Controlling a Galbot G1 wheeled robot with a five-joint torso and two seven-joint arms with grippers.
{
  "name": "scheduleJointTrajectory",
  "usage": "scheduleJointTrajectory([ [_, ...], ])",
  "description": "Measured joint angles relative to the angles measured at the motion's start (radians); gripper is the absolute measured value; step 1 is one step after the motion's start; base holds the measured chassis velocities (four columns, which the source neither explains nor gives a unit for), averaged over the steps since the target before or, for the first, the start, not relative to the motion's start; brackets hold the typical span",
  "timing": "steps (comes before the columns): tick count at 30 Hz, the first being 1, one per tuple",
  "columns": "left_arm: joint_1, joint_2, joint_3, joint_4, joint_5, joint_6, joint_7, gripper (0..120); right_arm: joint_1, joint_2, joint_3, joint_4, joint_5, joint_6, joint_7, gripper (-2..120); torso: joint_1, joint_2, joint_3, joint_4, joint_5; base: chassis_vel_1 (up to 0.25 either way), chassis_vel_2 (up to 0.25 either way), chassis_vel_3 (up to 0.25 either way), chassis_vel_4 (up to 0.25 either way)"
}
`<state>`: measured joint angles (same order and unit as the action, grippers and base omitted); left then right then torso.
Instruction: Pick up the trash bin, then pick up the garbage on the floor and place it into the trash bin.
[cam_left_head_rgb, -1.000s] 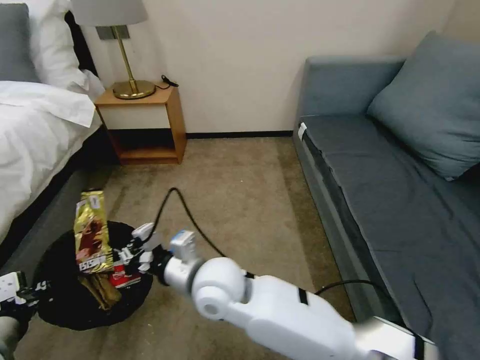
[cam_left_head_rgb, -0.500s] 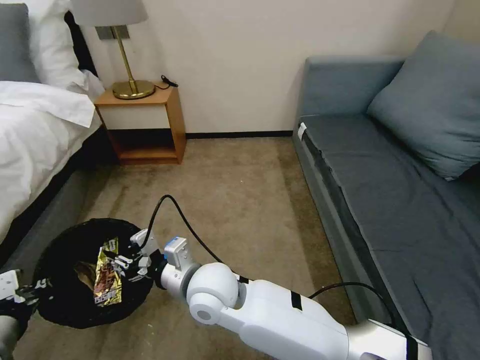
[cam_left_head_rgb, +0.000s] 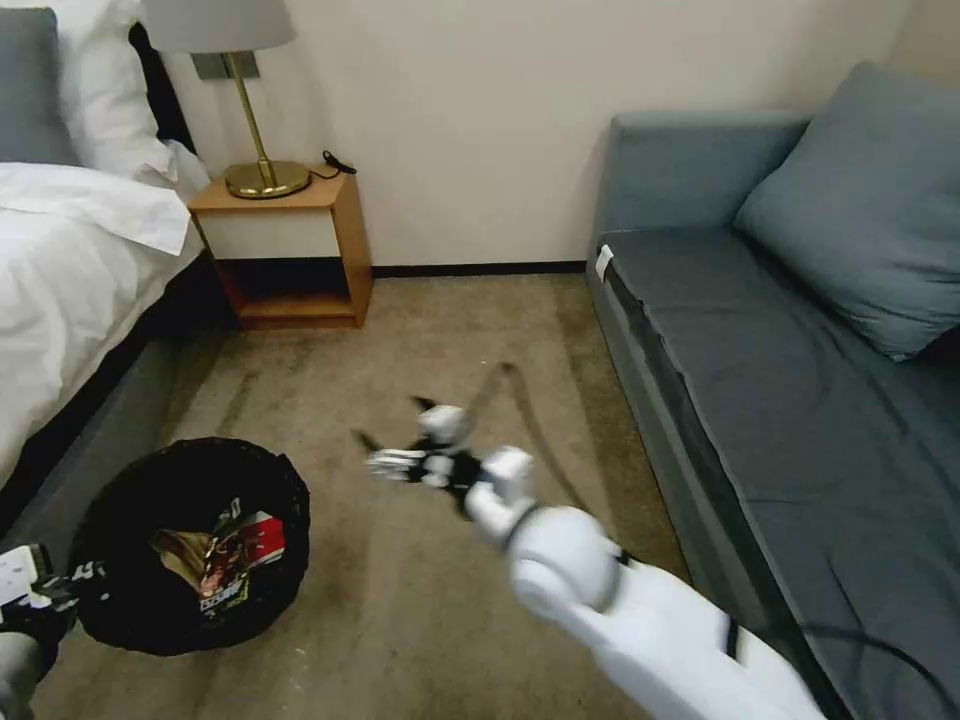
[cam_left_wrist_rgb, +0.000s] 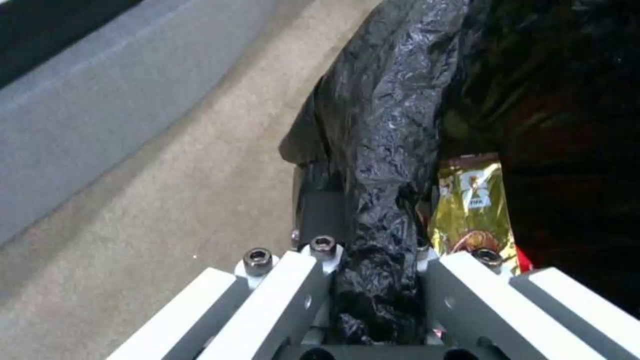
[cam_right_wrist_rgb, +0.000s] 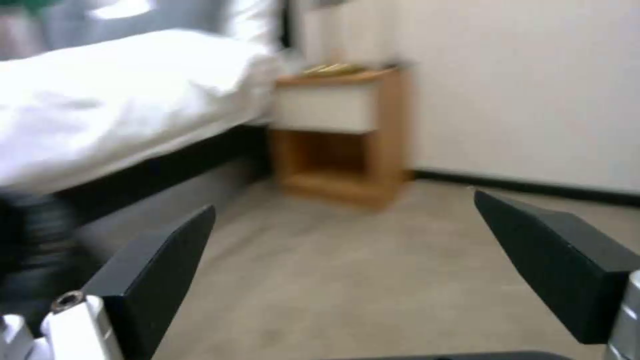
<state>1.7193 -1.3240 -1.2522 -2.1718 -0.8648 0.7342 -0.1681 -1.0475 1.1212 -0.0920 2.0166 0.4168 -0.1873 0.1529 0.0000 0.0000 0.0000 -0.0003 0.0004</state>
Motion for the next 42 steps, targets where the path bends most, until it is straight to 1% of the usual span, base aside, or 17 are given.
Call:
scheduleJointTrajectory([
  [2,-0.005,-0.004,0.002,0.004,-0.019,-0.001,-0.022,3,-0.128,0.001,0.154,0.035,-0.062,0.038,-0.021,100,0.000,0.000,0.000,0.0003,0.0001,0.000,0.000,0.000,0.000],
  [3,-0.005,-0.004,0.002,0.004,-0.019,-0.001,-0.022,3,-0.128,0.001,0.154,0.035,-0.062,0.038,-0.021,100,0.000,0.000,0.000,0.0003,0.0001,0.000,0.000,0.000,0.000],
  [4,-0.007,-0.007,0.004,0.006,-0.027,-0.003,-0.035,3,-0.195,0.008,0.224,0.046,-0.095,0.060,-0.035,100,0.000,0.000,0.000,0.0001,0.0000,0.000,0.000,0.000,0.000],
  [7,-0.011,-0.020,0.010,0.019,-0.038,-0.011,-0.063,3,-0.391,0.051,0.415,0.071,-0.163,0.172,-0.076,100,0.000,0.000,0.000,-0.0002,-0.0001,0.000,0.000,0.000,0.000],
  [9,-0.011,-0.023,0.010,0.022,-0.040,-0.012,-0.067,3,-0.423,0.060,0.441,0.075,-0.169,0.195,-0.082,100,0.000,0.000,0.000,0.0000,-0.0001,0.000,0.000,0.000,0.000],
  [11,-0.010,-0.026,0.008,0.028,-0.046,-0.015,-0.075,3,-0.527,0.090,0.502,0.076,-0.175,0.283,-0.101,100,0.000,0.000,0.000,0.0002,-0.0001,0.000,0.000,0.000,0.000],
  [14,-0.009,-0.027,0.002,0.029,-0.050,-0.016,-0.077,3,-0.572,0.102,0.518,0.069,-0.172,0.320,-0.117,100,0.000,0.000,0.000,-0.0001,-0.0001,0.000,0.000,0.000,0.000],
  [20,-0.008,-0.037,-0.006,0.027,-0.054,-0.016,-0.080,3,-0.578,0.105,0.518,0.066,-0.167,0.329,-0.121,100,0.000,0.000,0.000,0.0005,-0.0001,0.000,0.000,0.000,0.000],
  [24,-0.012,-0.037,-0.010,0.055,-0.075,-0.018,-0.094,3,-0.574,0.105,0.513,0.064,-0.165,0.329,-0.121,100,0.000,0.000,0.000,0.0004,-0.0005,0.000,0.000,0.000,0.000],
  [28,-0.056,-0.024,-0.016,0.135,-0.181,-0.006,-0.171,3,-0.570,0.104,0.509,0.063,-0.163,0.325,-0.121,100,0.000,0.000,0.000,0.0003,-0.0005,0.000,0.000,0.000,0.000],
  [29,-0.056,-0.024,-0.016,0.135,-0.181,-0.006,-0.171,3,-0.570,0.104,0.509,0.063,-0.163,0.325,-0.121,100,0.000,0.000,0.000,0.0003,-0.0005,0.000,0.000,0.000,0.000],
  [33,-0.082,-0.009,-0.005,0.227,-0.192,-0.013,-0.196,3,-0.568,0.104,0.506,0.062,-0.162,0.323,-0.120,100,0.000,0.000,0.000,0.0004,-0.0006,0.000,0.000,0.000,0.000],
  [37,-0.096,-0.002,0.002,0.269,-0.197,-0.016,-0.200,3,-0.566,0.104,0.505,0.062,-0.161,0.322,-0.120,100,0.000,0.000,0.000,0.0003,-0.0006,0.000,0.000,0.000,0.000],
  [39,-0.097,-0.001,0.003,0.274,-0.200,-0.021,-0.200,4,-0.566,0.104,0.505,0.062,-0.161,0.322,-0.120,100,0.000,0.000,0.000,0.0004,-0.0006,0.000,0.000,0.000,0.000],
  [40,-0.098,-0.001,0.005,0.277,-0.203,-0.025,-0.199,8,-0.566,0.104,0.505,0.062,-0.161,0.322,-0.120,100,0.000,0.000,0.000,0.0003,-0.0006,0.000,0.000,0.000,0.000],
  [41,-0.100,0.000,0.009,0.280,-0.204,-0.034,-0.195,16,-0.566,0.104,0.504,0.062,-0.161,0.321,-0.120,100,0.000,0.000,0.000,0.0002,-0.0002,0.000,0.000,0.000,0.000],
  [42,-0.102,-0.001,0.012,0.281,-0.198,-0.036,-0.193,18,-0.565,0.104,0.504,0.062,-0.161,0.321,-0.119,100,0.000,0.000,0.000,0.0003,-0.0001,0.000,0.000,0.000,0.000],
])
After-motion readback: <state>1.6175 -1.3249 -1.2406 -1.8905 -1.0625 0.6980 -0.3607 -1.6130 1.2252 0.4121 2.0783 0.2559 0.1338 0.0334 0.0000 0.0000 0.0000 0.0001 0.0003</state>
